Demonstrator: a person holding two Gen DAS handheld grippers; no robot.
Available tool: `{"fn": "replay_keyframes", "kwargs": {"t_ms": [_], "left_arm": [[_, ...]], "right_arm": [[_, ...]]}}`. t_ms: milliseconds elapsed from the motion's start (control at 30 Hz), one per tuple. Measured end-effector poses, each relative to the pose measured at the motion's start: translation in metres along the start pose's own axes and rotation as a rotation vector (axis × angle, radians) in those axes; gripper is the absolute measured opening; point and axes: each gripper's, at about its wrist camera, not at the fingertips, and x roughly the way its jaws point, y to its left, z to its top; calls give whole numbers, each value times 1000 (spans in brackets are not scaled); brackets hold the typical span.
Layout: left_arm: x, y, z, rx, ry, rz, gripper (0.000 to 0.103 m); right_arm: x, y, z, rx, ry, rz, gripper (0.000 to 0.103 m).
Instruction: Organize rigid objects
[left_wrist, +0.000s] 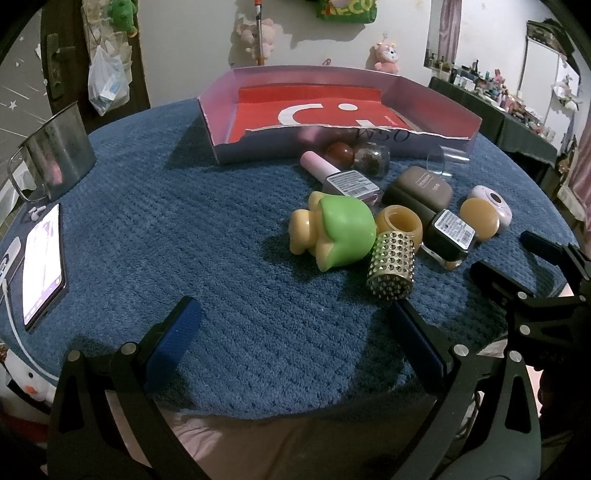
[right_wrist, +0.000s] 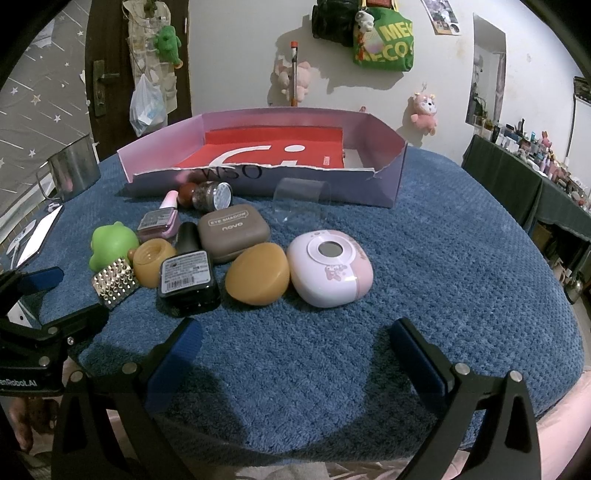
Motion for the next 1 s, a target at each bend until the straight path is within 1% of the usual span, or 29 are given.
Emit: {"fn": "replay_keyframes", "kwargs": {"t_ms": [367, 767, 933, 1000], "left_arm": [[0, 0, 0, 1, 0, -2, 103], [-1, 3, 3, -15, -2, -30, 103], [-2, 2, 4, -11, -4, -35, 98], [-2, 2, 5, -9, -5, -36, 94]], "right_arm": [[-1, 0, 0, -1, -1, 1, 103], [-3, -1, 4, -12, 5, 12, 103], [-2, 0, 3, -14, 0, 15, 103], [-3, -1, 3, -18, -6, 15, 103]]}}
